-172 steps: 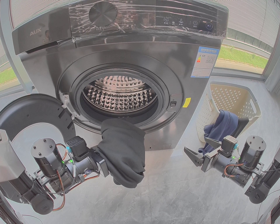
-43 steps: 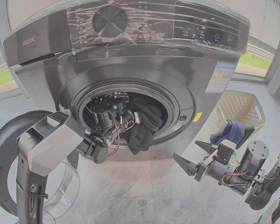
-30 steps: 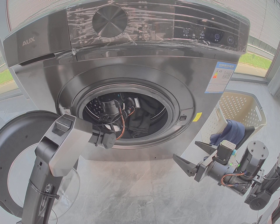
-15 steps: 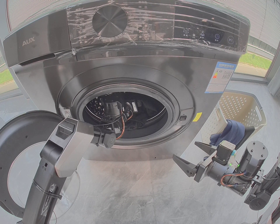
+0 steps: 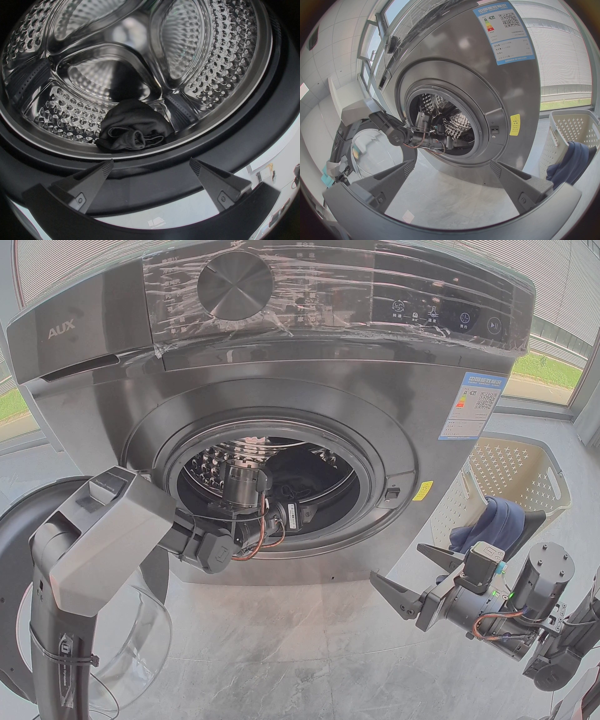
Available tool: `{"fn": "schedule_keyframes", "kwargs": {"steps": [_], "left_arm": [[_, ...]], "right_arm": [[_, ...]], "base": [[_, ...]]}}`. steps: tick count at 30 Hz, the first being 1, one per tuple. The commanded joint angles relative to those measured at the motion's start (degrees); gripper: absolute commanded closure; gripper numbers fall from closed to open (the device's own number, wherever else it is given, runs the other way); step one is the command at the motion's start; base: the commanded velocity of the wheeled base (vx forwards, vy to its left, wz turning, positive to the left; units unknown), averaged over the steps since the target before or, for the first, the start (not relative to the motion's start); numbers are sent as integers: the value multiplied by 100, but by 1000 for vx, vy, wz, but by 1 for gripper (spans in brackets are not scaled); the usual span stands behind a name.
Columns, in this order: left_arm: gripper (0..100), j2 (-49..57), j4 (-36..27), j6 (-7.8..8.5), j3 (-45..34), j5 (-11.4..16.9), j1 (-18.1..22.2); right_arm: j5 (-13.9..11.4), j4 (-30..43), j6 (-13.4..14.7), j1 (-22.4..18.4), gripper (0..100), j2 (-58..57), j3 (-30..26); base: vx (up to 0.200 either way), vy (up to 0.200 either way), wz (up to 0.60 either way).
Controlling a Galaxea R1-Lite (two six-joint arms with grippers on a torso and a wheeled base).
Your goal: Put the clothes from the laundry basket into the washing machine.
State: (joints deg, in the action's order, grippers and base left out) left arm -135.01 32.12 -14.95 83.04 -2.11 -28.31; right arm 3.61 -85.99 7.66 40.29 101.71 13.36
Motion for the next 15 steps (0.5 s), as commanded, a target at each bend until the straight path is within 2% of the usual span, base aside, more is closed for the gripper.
{"fn": "schedule_keyframes", "kwargs": {"steps": [1, 7, 15], "left_arm": [[0, 247, 40, 18, -174, 35, -61], [0, 783, 119, -52, -579, 61, -43], [0, 291, 804, -87, -315, 0, -35]], "right_arm": [[0, -5, -1, 5, 0, 7, -9], [-9, -5, -1, 5, 0, 7, 0], [-9, -5, 8, 14, 0, 104, 9]], "base": [[0, 0, 0], [0, 0, 0], [0, 0, 0]]}}
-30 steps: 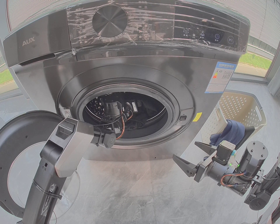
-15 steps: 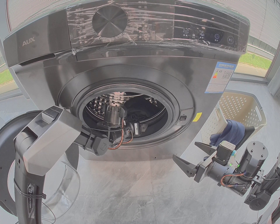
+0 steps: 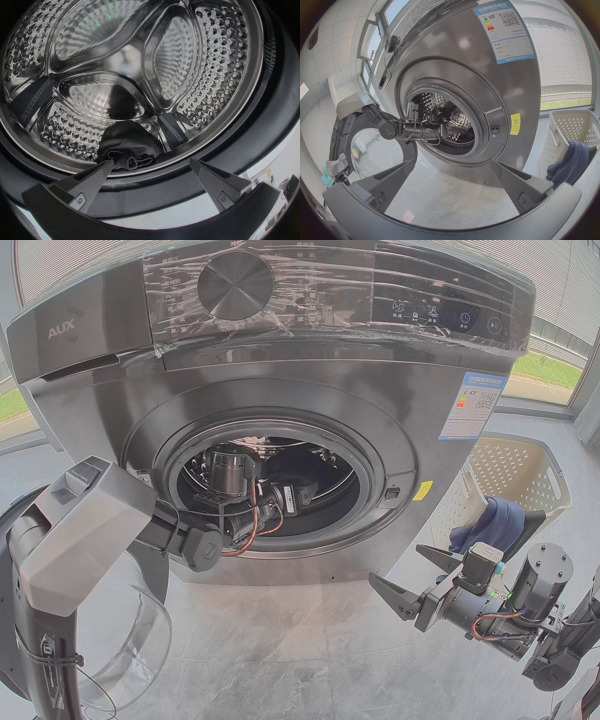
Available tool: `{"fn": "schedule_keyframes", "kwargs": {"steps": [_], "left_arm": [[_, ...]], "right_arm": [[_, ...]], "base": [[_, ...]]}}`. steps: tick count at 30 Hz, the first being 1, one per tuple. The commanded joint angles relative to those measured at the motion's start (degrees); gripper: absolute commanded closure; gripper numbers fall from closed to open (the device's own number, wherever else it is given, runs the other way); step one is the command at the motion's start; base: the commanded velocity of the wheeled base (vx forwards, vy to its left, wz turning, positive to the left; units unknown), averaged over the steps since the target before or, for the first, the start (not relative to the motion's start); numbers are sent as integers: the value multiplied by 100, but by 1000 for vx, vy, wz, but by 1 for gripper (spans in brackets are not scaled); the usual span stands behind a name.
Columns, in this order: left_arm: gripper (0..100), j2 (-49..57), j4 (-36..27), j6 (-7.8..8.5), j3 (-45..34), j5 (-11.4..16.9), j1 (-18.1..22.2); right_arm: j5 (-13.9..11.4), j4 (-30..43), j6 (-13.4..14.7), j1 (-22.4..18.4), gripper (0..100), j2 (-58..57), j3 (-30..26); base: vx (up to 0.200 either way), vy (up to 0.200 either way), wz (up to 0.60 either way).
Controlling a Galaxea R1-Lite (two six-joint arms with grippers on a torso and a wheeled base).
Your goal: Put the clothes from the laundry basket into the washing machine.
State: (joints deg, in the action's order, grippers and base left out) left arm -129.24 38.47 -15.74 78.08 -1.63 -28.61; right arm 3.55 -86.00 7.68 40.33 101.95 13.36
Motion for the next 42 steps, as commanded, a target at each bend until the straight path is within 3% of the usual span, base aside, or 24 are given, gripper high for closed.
{"fn": "schedule_keyframes", "kwargs": {"steps": [1, 13, 14, 19, 24, 28, 33, 37, 38, 42], "left_arm": [[0, -409, 213, -8, 287, -74, -4], [0, -1674, 310, 18, 1543, -294, 31], [100, -1744, 310, 36, 1614, -346, 31], [100, -1947, 301, 45, 1939, -417, 40], [100, -2237, 380, -8, 2730, -768, 180], [100, -2492, 494, -166, 3503, -1085, 304], [100, -2492, 503, -369, 3651, -1120, 356], [100, -2474, 521, -421, 3651, -1120, 347], [0, -2465, 530, -421, 3651, -1120, 339], [0, -2333, 556, -536, 3530, -1120, 286]], "right_arm": [[-3, -4, 5, 2, 0, 79, 9], [-3, -4, 41, 2, 0, 115, -9], [-3, -4, 41, 2, 0, 115, -9], [-3, -13, 49, 10, 0, 150, -9], [-3, -13, 49, 10, 0, 150, 0], [-3, -13, 49, 45, 0, 185, 9], [-3, -13, 58, 54, 0, 194, 0], [-3, -13, 58, 54, 0, 194, 0], [-12, -13, 58, 54, 0, 194, 0], [-12, -13, 58, 54, 0, 194, 0]], "base": [[0, 0, 0], [0, 0, 0], [0, 0, 0], [0, 0, 0], [0, 0, 0], [0, 0, 0], [0, 0, 0], [0, 0, 0], [0, 0, 0], [0, 0, 0]]}}
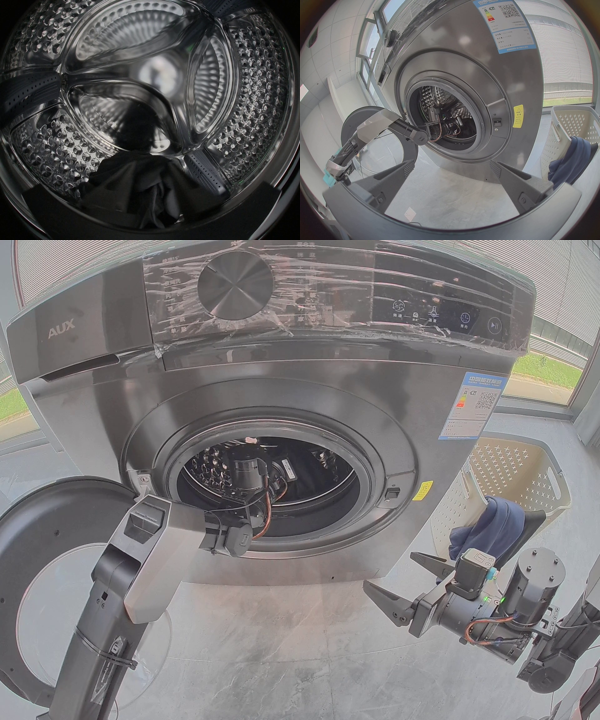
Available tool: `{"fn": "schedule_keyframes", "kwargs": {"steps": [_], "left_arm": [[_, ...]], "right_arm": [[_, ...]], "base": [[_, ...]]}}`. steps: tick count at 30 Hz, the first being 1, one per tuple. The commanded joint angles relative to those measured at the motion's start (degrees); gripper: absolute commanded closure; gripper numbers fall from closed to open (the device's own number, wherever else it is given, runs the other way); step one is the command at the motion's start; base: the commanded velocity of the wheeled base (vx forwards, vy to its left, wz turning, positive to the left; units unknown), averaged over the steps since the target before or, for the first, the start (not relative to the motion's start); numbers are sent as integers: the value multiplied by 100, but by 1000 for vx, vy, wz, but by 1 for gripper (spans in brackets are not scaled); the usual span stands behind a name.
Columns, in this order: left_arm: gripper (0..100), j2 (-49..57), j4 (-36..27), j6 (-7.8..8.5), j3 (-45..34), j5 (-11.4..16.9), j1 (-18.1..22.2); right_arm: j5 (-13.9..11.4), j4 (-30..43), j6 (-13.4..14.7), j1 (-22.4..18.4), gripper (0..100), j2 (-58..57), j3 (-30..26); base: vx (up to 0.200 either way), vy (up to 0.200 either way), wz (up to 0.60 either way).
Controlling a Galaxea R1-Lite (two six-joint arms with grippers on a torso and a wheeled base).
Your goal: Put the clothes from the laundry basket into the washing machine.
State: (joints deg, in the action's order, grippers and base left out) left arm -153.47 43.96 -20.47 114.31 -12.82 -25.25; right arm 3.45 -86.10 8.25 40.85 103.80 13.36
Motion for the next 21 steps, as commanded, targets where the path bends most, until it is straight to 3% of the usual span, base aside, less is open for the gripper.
{"fn": "schedule_keyframes", "kwargs": {"steps": [1, 4, 8, 10, 13, 15, 17, 21], "left_arm": [[0, 194, -1, -115, -216, -10, -68], [0, 880, -37, -194, -1130, -27, -226], [0, 1504, 95, -98, -2150, -27, -481], [0, 1732, 227, 69, -2572, -18, -525], [0, 2084, 816, 772, -3688, 70, -560], [0, 2198, 1194, 1027, -4207, 96, -578], [0, 2304, 1519, 1142, -4725, 96, -657], [0, 2743, 2222, 1150, -5938, 351, -921]], "right_arm": [[-2, -3, 1, 2, 0, 8, -9], [-2, -3, 1, 2, 0, 0, 0], [7, -3, 1, 2, 0, 0, 0], [7, -3, 1, 11, 0, 8, 0], [15, -3, 1, 72, 0, -9, 0], [15, -3, 10, 72, 0, -36, -9], [24, -3, 27, 72, 0, -44, -9], [24, -3, 27, 81, 0, -62, -18]], "base": [[0, 0, 0], [0, 0, 0], [0, 0, 0], [0, 0, 0], [0, 0, 0], [0, 0, 0], [0, 0, 0], [0, 0, 0]]}}
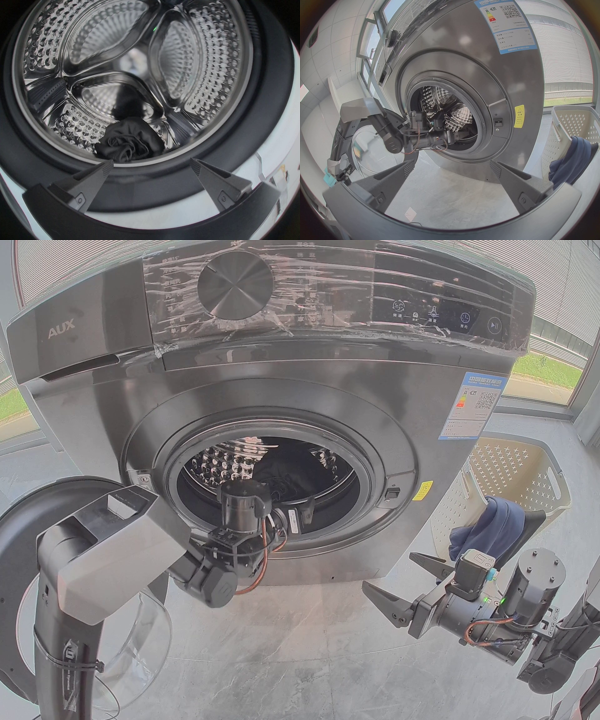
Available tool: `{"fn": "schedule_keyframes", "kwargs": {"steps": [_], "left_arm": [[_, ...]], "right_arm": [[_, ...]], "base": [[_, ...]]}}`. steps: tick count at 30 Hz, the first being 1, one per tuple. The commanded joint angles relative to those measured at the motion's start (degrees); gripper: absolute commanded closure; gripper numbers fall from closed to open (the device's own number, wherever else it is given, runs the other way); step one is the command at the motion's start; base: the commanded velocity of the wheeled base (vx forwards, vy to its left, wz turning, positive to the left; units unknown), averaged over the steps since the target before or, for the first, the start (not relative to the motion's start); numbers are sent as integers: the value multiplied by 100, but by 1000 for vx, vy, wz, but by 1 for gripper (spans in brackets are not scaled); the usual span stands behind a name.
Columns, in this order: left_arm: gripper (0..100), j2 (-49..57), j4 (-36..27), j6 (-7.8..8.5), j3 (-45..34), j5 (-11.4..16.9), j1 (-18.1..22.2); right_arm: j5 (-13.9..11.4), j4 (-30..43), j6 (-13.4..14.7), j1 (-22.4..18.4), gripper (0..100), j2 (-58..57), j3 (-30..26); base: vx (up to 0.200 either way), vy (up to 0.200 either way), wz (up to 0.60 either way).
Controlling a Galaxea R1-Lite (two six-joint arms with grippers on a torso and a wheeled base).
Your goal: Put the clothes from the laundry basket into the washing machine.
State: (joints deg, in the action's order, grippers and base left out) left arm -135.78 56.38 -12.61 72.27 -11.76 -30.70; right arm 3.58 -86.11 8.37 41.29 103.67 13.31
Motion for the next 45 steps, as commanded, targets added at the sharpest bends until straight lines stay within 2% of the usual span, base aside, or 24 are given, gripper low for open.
{"fn": "schedule_keyframes", "kwargs": {"steps": [1, 3, 4, 8, 9, 10, 12, 15, 19, 21, 22, 24, 25, 26, 27, 30, 31, 34, 36, 40, 43, 45], "left_arm": [[0, 1097, 1147, 355, -1997, 297, -446], [0, 1097, 1147, 355, -1997, 297, -446], [0, 1563, 1622, 311, -2894, 447, -683], [0, 2381, 2263, 232, -4186, 464, -982], [0, 2381, 2263, 232, -4186, 464, -982], [0, 2873, 2377, 215, -4722, 421, -1219], [0, 3427, 2369, 267, -5205, 385, -1395], [0, 3998, 2351, 276, -5680, 377, -1492], [0, 4683, 2360, 346, -6225, 359, -1413], [0, 4912, 2360, 426, -6400, 359, -1404], [0, 5140, 2342, 478, -6550, 368, -1378], [0, 5457, 2325, 566, -6770, 359, -1351], [0, 5659, 2316, 663, -6928, 359, -1334], [0, 5817, 2290, 751, -7042, 359, -1316], [0, 5975, 2246, 847, -7156, 359, -1272], [0, 6415, 1876, 927, -7227, 297, -1149], [0, 6705, 1586, 944, -7227, 201, -1132], [0, 7197, 1085, 909, -7227, 166, -1096], [0, 7654, 576, 883, -7227, 174, -894], [0, 8436, -215, 883, -7227, 245, -595], [0, 9271, -1217, 874, -7227, 289, -279], [0, 9658, -1657, 865, -7227, 315, -112]], "right_arm": [[11, -2, 15, 37, 0, -57, -22], [11, -2, 15, 37, 0, -57, -22], [11, -2, 24, 72, 0, -145, -74], [134, -2, 6, 55, 0, -506, -479], [143, -2, 6, 46, 0, -523, -496], [230, 16, -3, -33, 0, -804, -725], [257, 51, -3, -174, 0, -1200, -1032], [257, 192, 15, -473, 0, -1666, -1331], [301, 974, -152, -1062, 0, -2668, -1331], [292, 1369, -266, -1185, 0, -3063, -1331], [327, 1791, -319, -1229, 0, -3380, -1331], [371, 2450, -266, -1325, 0, -3907, -1331], [371, 2450, -266, -1325, 0, -3907, -1331], [503, 3233, -275, -1606, 0, -4531, -1331], [529, 3610, -293, -1747, 0, -4865, -1331], [547, 4542, -337, -2028, 0, -5797, -1314], [556, 4946, -345, -2195, 0, -6201, -1305], [529, 5439, -354, -2521, 0, -6781, -1270], [477, 5790, -354, -2811, 0, -7229, -1261], [468, 6212, -354, -3039, 0, -7880, -1252], [468, 6827, -416, -3232, 0, -8565, -1199], [468, 7065, -416, -3356, 0, -8820, -1155]], "base": [[0, 0, 0], [0, 0, 0], [0, 0, 0], [0, 0, 0], [0, 0, 0], [0, 0, 0], [0, 0, 0], [0, 0, 0], [0, 0, 0], [0, 0, 0], [-200, 0, 0], [-200, 0, 0], [-200, 0, 0], [-200, 0, 0], [-200, 0, 0], [-200, 0, 0], [-200, 0, 0], [-200, 0, 0], [-200, 0, 0], [-200, 0, 0], [-200, 0, 0], [-200, 0, 0]]}}
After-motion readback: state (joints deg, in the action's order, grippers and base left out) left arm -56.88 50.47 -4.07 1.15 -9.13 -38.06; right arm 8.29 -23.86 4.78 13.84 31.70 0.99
